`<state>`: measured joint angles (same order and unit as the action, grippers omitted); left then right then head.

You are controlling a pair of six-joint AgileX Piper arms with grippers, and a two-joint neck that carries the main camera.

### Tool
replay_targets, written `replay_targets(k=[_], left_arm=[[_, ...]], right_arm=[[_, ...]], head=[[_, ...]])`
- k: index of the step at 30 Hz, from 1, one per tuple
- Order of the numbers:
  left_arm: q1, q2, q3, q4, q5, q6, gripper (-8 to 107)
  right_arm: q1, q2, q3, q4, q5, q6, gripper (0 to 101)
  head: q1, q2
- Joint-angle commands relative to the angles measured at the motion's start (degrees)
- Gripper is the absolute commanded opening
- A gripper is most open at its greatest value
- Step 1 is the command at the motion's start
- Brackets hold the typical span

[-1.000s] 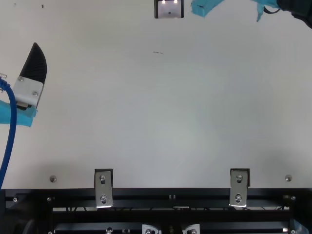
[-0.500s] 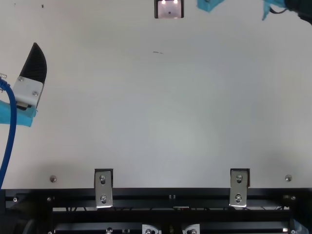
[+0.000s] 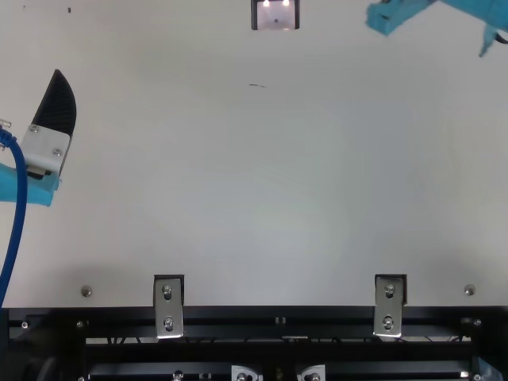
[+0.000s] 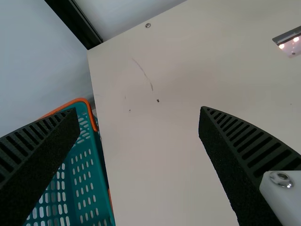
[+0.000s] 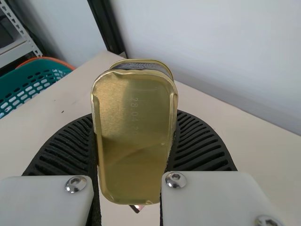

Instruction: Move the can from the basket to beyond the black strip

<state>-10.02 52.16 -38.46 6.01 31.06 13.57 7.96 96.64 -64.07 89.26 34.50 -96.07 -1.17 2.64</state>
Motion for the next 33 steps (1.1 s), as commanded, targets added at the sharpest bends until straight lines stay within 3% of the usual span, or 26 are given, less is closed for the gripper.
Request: replay_targets(k=[1,8,15,25,33], left_arm=[[0.0,0.0,0.0,0.0,0.0,0.0,90],[0.0,0.0,0.0,0.0,0.0,0.0,90],[0.0,0.0,0.0,0.0,0.0,0.0,90],[0.0,0.0,0.0,0.0,0.0,0.0,90],[0.0,0.0,0.0,0.0,0.0,0.0,90]], right_arm=[[-0.2,-1.4,0.8,-0.5,-0.3,0.5,0],[-1.1,-5.4,3.2,-2.9,-2.5,3.7,0],[-1.9,-8.8,5.5,-8.8,-6.2,9.8,0],[-5.0,-13.6,8.3,-20.6,-8.0,20.5,0],[-10.7,-18.6,10.9,-31.2,-6.5,29.1,0]], head=[[-0.2,-0.2],[-0.2,-0.4],[-0.4,-3.3],[-1.4,-13.2],[-2.6,-20.8]])
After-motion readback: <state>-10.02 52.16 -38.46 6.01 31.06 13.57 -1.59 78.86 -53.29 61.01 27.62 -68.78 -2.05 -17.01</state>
